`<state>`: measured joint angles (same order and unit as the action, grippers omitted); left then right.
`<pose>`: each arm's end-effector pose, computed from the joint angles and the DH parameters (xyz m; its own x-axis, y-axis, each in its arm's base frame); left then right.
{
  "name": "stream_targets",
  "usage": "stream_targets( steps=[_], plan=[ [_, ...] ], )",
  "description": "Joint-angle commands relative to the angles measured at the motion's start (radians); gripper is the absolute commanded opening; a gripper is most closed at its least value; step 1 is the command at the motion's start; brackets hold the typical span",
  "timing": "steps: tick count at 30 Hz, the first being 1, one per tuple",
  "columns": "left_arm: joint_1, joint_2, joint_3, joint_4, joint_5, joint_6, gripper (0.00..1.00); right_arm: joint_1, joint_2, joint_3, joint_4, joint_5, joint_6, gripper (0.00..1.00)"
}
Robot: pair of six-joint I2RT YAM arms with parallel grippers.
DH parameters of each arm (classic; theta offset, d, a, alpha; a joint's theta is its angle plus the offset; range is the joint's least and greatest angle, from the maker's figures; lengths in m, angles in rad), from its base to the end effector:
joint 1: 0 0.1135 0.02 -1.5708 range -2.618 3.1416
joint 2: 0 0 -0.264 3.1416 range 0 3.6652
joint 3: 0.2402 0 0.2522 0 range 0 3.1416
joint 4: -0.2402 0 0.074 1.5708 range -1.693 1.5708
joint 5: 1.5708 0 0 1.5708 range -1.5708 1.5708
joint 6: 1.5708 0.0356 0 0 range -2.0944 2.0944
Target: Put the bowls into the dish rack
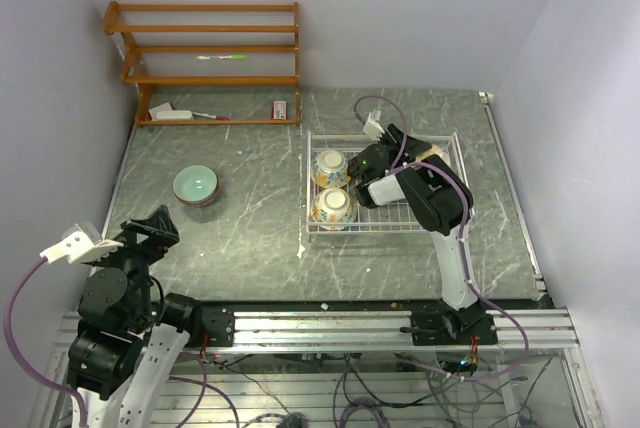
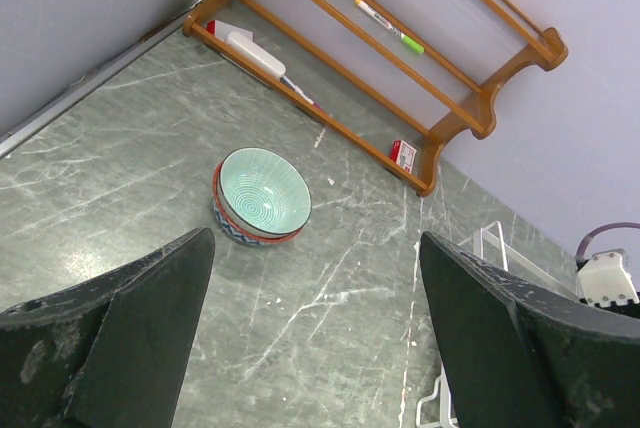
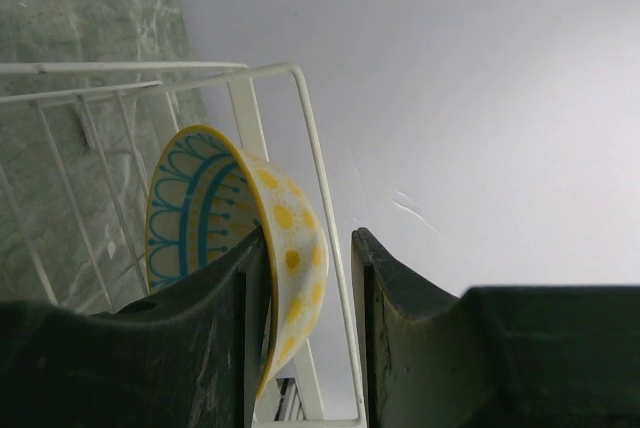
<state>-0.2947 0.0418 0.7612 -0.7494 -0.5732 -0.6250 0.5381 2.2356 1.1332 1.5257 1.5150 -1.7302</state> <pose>0.0102 0.0171 0.3280 0.1374 -0.5554 -0.8201 -0.2395 0.7848 -0.5716 0.3757 0.1828 0.1610 -0.7995 -0.5413 -0.2602 0.2287 0.1262 -0.9653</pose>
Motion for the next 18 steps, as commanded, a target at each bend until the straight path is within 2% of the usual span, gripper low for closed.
stream_targets(
  steps=[1,18],
  plan=[
    [-0.006,-0.014,0.016,0.018,-0.018,0.004,0.95,0.007,0.013,0.034,0.293,0.002,-0.003,0.37],
    [-0.006,-0.016,0.016,0.015,-0.022,0.001,0.95,0.045,0.075,0.129,0.294,0.025,-0.004,0.36]
  ],
)
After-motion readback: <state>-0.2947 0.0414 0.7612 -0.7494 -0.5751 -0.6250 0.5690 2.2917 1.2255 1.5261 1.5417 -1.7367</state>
